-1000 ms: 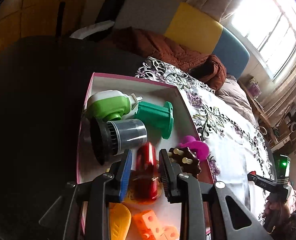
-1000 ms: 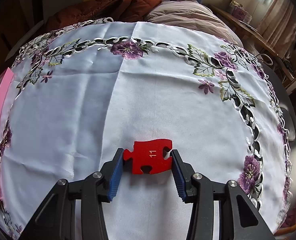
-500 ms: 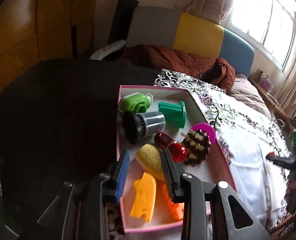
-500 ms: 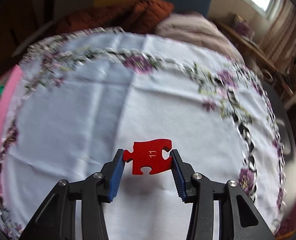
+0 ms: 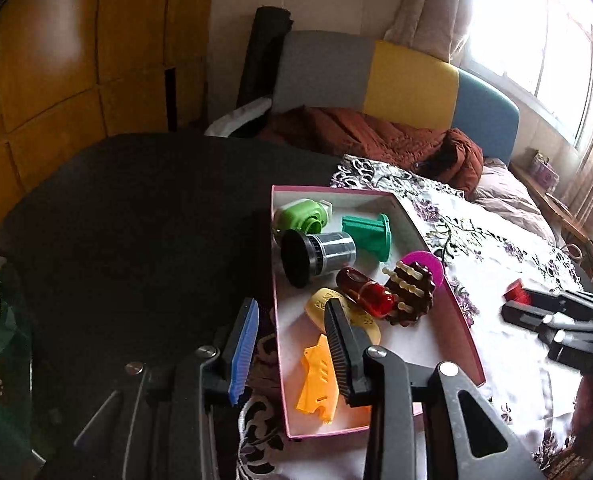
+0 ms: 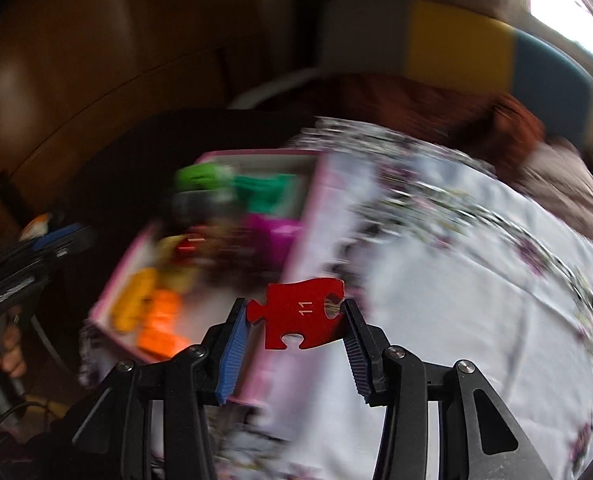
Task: Organize rigid objects
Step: 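Carry the red puzzle piece into the tray and open the right tool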
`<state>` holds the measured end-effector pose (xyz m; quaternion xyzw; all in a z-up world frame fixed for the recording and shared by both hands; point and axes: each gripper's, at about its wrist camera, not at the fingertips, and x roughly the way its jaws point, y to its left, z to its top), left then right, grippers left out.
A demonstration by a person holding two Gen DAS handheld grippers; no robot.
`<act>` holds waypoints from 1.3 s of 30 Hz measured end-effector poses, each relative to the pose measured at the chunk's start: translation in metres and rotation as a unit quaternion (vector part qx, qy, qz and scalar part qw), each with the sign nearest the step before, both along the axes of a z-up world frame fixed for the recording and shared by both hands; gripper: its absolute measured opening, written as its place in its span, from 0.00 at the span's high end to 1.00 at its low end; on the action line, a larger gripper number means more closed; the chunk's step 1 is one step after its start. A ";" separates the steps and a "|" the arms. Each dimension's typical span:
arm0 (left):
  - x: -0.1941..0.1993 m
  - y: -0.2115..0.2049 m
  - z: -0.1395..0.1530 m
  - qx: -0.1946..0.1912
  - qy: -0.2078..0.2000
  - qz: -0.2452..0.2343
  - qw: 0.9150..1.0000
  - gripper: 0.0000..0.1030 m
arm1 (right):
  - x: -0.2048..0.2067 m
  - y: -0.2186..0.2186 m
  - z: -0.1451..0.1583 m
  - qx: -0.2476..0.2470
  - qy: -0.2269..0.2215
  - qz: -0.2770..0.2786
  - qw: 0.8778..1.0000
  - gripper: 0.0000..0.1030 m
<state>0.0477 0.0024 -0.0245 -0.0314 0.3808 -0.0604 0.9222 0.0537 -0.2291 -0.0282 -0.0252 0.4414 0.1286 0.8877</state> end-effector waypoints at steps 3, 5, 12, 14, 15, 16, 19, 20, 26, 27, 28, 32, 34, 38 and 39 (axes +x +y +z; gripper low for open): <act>-0.002 0.005 0.002 0.000 -0.002 0.005 1.000 0.65 | 0.003 0.032 -0.007 -0.005 0.009 0.034 0.999 0.55; -0.003 0.007 0.001 -0.001 0.000 0.009 1.000 0.64 | 0.006 0.046 -0.014 -0.011 0.018 0.046 0.999 0.55; -0.004 0.017 -0.005 0.002 0.012 0.026 1.000 0.61 | 0.018 0.064 -0.049 -0.047 0.056 0.034 0.997 0.55; -0.004 0.019 -0.006 0.006 0.014 0.032 0.999 0.60 | 0.019 0.064 -0.056 -0.051 0.060 0.028 0.996 0.55; -0.005 0.020 -0.006 0.010 0.014 0.035 0.999 0.60 | 0.020 0.063 -0.058 -0.053 0.061 0.026 0.996 0.54; -0.006 0.021 -0.006 0.012 0.013 0.038 0.999 0.60 | 0.021 0.063 -0.060 -0.055 0.063 0.023 0.996 0.54; -0.007 0.022 -0.007 0.014 0.012 0.044 0.999 0.59 | 0.021 0.059 -0.063 -0.050 0.062 0.016 0.997 0.54; -0.007 0.023 -0.007 0.014 0.012 0.046 0.999 0.59 | 0.020 0.059 -0.062 -0.049 0.060 0.014 0.997 0.54; -0.011 0.023 -0.007 0.014 0.009 0.048 0.999 0.59 | 0.017 0.055 -0.050 -0.028 0.040 -0.001 0.999 0.48; -0.011 0.023 -0.006 0.014 0.009 0.049 0.999 0.59 | 0.016 0.054 -0.046 -0.025 0.033 -0.006 0.999 0.45; -0.012 0.023 -0.006 0.013 0.008 0.050 0.999 0.59 | 0.014 0.053 -0.043 -0.023 0.029 -0.010 0.999 0.43; -0.015 0.022 -0.005 0.023 0.003 0.059 0.998 0.59 | 0.009 0.049 -0.028 -0.020 -0.003 -0.047 0.999 0.26; -0.018 0.021 -0.003 0.033 -0.005 0.065 0.997 0.58 | 0.005 0.048 -0.021 -0.022 -0.021 -0.066 0.997 0.20; -0.025 0.018 -0.001 0.048 -0.012 0.076 0.996 0.37 | -0.004 0.044 -0.009 -0.018 -0.054 -0.106 0.993 0.11; -0.029 0.019 0.000 0.044 -0.017 0.077 0.996 0.35 | -0.007 0.045 -0.007 -0.015 -0.060 -0.113 0.992 0.11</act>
